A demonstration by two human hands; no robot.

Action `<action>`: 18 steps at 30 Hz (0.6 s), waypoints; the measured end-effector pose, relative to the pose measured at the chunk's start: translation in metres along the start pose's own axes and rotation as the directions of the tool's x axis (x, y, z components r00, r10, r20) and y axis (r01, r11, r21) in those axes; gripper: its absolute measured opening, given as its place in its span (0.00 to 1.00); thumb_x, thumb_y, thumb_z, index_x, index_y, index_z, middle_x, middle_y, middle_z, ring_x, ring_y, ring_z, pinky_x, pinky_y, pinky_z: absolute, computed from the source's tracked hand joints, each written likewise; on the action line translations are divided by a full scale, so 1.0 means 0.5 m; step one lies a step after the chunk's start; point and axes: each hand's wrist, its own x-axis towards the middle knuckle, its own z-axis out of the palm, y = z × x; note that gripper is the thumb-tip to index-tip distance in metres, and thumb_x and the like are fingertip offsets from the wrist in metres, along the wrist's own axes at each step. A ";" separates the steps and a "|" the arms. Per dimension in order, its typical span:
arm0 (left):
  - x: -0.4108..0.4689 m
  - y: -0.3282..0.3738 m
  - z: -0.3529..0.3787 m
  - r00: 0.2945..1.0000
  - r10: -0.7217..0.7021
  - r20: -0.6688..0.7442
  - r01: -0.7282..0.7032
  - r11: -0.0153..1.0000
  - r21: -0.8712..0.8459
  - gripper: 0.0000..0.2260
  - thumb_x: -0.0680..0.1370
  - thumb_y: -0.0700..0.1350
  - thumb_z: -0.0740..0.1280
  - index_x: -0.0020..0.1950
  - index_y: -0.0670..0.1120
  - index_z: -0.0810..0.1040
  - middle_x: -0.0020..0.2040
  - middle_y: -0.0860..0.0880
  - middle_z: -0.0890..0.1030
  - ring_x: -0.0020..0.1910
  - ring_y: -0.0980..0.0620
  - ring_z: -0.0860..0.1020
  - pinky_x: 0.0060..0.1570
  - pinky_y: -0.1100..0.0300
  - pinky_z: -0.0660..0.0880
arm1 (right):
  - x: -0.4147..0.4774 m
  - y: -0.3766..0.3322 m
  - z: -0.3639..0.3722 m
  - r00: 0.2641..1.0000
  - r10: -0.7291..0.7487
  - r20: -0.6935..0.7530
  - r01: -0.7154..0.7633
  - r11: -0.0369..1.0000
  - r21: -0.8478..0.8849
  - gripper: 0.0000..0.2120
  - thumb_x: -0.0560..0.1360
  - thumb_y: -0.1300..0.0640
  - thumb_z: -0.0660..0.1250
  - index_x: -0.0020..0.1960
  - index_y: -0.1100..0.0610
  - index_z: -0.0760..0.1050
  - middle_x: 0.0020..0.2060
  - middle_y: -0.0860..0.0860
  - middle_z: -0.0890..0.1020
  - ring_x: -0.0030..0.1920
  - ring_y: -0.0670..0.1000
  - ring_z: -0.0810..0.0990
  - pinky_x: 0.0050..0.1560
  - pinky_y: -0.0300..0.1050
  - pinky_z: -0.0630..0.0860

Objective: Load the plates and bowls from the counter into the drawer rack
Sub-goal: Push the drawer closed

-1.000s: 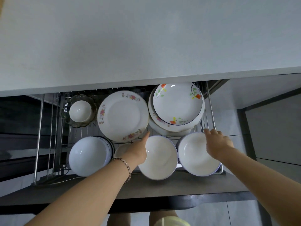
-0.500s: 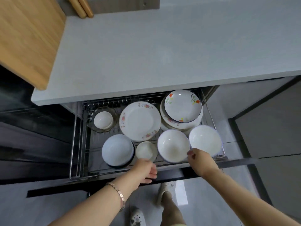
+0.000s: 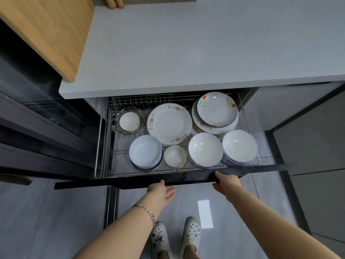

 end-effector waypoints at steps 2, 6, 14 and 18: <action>0.015 0.003 0.009 0.997 -0.011 -0.073 0.003 0.993 -0.117 0.20 0.83 0.38 0.44 0.72 0.36 0.61 0.74 0.39 0.65 0.68 0.38 0.71 0.69 0.50 0.67 | 0.015 -0.009 -0.002 1.000 0.025 0.005 -0.025 1.000 -0.004 0.09 0.75 0.61 0.66 0.49 0.68 0.73 0.43 0.60 0.78 0.42 0.61 0.82 0.43 0.45 0.81; 0.028 0.013 0.031 0.982 -0.009 -0.187 -0.026 0.983 -0.183 0.19 0.83 0.37 0.45 0.68 0.32 0.65 0.70 0.39 0.72 0.54 0.36 0.79 0.60 0.48 0.75 | 0.035 -0.029 -0.001 0.996 0.014 0.090 -0.019 0.998 0.059 0.07 0.75 0.66 0.63 0.53 0.65 0.71 0.46 0.58 0.75 0.37 0.54 0.77 0.30 0.39 0.82; 0.031 0.071 0.068 0.959 0.096 -0.266 -0.119 0.990 -0.074 0.13 0.82 0.36 0.52 0.61 0.33 0.72 0.61 0.37 0.79 0.34 0.42 0.78 0.28 0.56 0.80 | 0.053 -0.096 0.035 0.997 0.059 -0.047 -0.056 0.996 0.068 0.13 0.73 0.61 0.68 0.33 0.63 0.69 0.49 0.63 0.82 0.38 0.60 0.82 0.36 0.46 0.78; 0.040 0.114 0.099 0.965 0.167 -0.202 -0.167 0.986 0.019 0.13 0.81 0.40 0.56 0.61 0.34 0.71 0.60 0.36 0.79 0.50 0.40 0.82 0.22 0.64 0.77 | 0.056 -0.164 0.070 0.993 0.064 -0.102 -0.042 0.979 0.200 0.08 0.75 0.59 0.66 0.45 0.64 0.71 0.48 0.58 0.85 0.41 0.56 0.81 0.37 0.40 0.79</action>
